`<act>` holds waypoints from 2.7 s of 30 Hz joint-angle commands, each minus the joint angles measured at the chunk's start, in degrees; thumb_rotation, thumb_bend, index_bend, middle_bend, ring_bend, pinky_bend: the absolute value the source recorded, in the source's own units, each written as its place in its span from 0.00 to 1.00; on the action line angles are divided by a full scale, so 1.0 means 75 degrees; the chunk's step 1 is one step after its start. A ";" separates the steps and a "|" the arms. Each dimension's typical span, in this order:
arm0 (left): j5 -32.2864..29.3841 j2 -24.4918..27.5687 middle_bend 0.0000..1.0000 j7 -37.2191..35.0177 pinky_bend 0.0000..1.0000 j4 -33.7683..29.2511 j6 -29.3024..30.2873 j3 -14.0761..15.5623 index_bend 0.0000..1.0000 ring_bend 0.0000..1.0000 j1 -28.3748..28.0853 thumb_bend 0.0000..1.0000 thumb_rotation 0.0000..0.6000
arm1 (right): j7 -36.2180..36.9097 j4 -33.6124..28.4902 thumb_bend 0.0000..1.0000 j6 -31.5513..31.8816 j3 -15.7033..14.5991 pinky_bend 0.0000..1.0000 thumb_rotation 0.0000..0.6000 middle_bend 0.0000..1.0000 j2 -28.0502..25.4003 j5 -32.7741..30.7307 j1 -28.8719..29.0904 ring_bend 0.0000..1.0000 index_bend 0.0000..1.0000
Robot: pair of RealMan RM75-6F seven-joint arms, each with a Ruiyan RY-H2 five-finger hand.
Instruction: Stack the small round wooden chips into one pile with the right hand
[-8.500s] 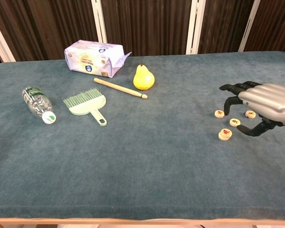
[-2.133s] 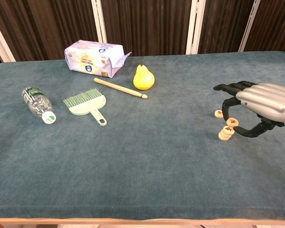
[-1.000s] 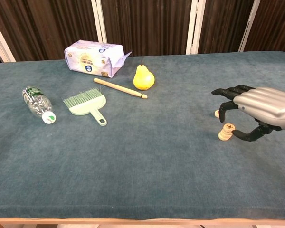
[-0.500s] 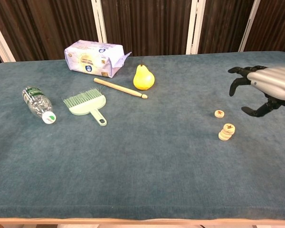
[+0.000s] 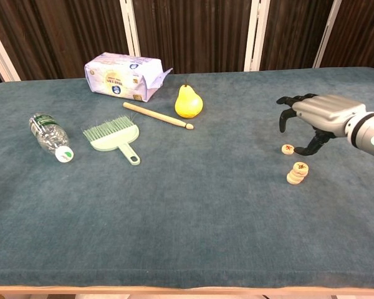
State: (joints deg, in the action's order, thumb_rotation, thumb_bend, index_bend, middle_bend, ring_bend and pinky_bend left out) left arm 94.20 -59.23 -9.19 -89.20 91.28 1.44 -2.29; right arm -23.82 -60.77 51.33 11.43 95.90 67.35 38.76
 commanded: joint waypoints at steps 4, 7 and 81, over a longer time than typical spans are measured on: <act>-0.0042 0.0049 0.00 -0.0160 0.00 0.0022 -0.0066 -0.0005 0.00 0.00 -0.0021 0.50 1.00 | -0.0227 0.0242 0.41 -0.0232 -0.0044 0.00 1.00 0.05 0.0175 -0.0129 0.0190 0.00 0.51; -0.0032 0.0056 0.00 -0.0193 0.00 0.0030 -0.0048 -0.0009 0.00 0.00 -0.0017 0.50 1.00 | -0.0259 0.0328 0.41 -0.0297 -0.0069 0.00 1.00 0.05 0.0243 -0.0166 0.0243 0.00 0.53; -0.0058 0.0000 0.00 -0.0198 0.00 0.0095 -0.0077 -0.0056 0.00 0.00 -0.0063 0.50 1.00 | 0.0754 -0.2028 0.55 0.1192 -0.1253 0.00 1.00 0.05 -0.1327 0.1723 -0.0866 0.00 0.63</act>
State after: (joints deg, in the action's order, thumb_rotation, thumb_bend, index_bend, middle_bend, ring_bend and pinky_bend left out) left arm 93.77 -59.24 -10.67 -88.49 90.70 1.02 -2.76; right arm -18.14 -75.96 60.28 2.01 85.95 80.29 32.30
